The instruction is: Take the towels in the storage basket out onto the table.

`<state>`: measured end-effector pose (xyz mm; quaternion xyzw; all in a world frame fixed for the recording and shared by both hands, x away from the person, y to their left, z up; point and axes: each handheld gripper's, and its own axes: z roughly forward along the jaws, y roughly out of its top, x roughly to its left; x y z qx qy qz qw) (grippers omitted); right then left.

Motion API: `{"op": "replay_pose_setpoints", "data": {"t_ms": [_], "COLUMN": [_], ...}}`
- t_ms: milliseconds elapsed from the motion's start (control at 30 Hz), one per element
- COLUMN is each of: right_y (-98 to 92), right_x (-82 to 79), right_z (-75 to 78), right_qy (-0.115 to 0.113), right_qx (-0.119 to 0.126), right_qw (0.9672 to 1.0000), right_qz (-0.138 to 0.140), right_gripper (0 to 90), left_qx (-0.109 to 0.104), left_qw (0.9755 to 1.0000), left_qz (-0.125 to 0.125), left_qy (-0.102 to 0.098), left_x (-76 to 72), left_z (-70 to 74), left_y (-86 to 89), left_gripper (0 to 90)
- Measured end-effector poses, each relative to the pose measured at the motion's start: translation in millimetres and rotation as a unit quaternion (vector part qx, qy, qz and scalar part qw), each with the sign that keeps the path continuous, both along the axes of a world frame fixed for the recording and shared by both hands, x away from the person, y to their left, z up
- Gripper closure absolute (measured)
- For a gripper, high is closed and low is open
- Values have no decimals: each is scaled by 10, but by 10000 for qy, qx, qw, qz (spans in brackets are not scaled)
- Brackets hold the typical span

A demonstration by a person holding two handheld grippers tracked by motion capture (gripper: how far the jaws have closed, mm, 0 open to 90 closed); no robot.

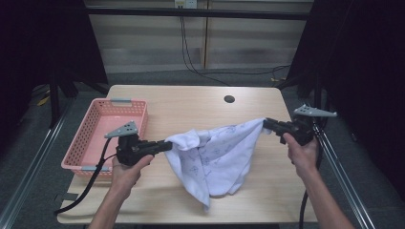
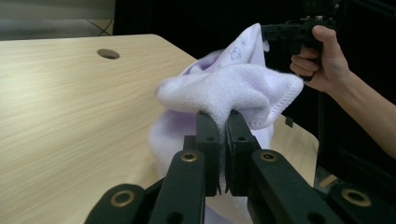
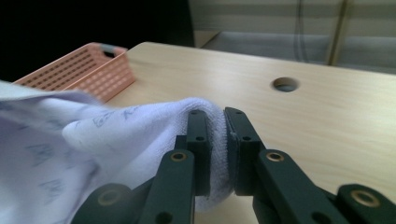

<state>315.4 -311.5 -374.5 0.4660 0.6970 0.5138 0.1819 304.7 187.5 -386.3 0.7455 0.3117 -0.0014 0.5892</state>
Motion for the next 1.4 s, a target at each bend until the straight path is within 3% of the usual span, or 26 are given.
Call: {"op": "replay_pose_setpoints", "data": {"t_ms": [133,200,233,333,400,467,533,633,767,833,933,1033,1133,1200,1233,1300,1400], "right_y": [-257,-347,-364,-296,-232,-194,-144,44,381,554,787,927,1020,1065,1083,1121,1173], "right_x": [125,181,203,229,221,192,143,51,-39,-56,-35,15,50,72,83,90,67], "right_z": [64,24,-22,-221,-338,-396,-421,-480,-615,-690,-782,-893,-1029,-1097,-1121,-1152,-1208], "right_qy": [-2,42,100,313,395,404,408,485,626,679,790,853,960,959,935,953,965], "right_qx": [-150,-204,-229,-466,-567,-498,-439,-573,-600,-642,-796,-829,-967,-1069,-1107,-1194,-1540], "right_qw": [9990,9980,9979,9972,9964,9967,9977,9972,9943,9918,9878,9854,9825,9802,9803,9795,9753], "right_qz": [-427,-589,-597,-498,-484,-501,-325,71,625,872,1079,1223,1273,1362,1344,1315,1255], "right_gripper": [819,808,780,619,543,495,492,477,454,432,358,313,273,228,232,233,297], "left_qx": [38,5,115,358,493,371,378,457,589,798,1126,1404,1734,1911,1938,1954,2097], "left_qw": [9995,9993,9991,9975,9960,9964,9967,9976,9968,9950,9905,9864,9814,9773,9773,9777,9759], "left_qz": [292,305,318,266,424,397,386,236,29,-125,-301,-288,-247,-375,-356,-262,-237], "left_qy": [88,233,264,547,607,655,602,472,547,591,725,806,785,833,779,729,562], "left_x": [-14,-13,-13,20,30,32,-5,-75,-68,0,129,214,200,194,188,177,158], "left_z": [-14,-113,-178,-390,-460,-468,-432,-372,-500,-639,-824,-930,-1019,-1088,-1106,-1111,-1130], "left_y": [171,189,169,64,8,1,-11,-42,-202,-338,-560,-730,-864,-923,-934,-933,-890], "left_gripper": [866,865,856,721,619,565,543,548,590,584,500,437,395,378,378,415,705]}}
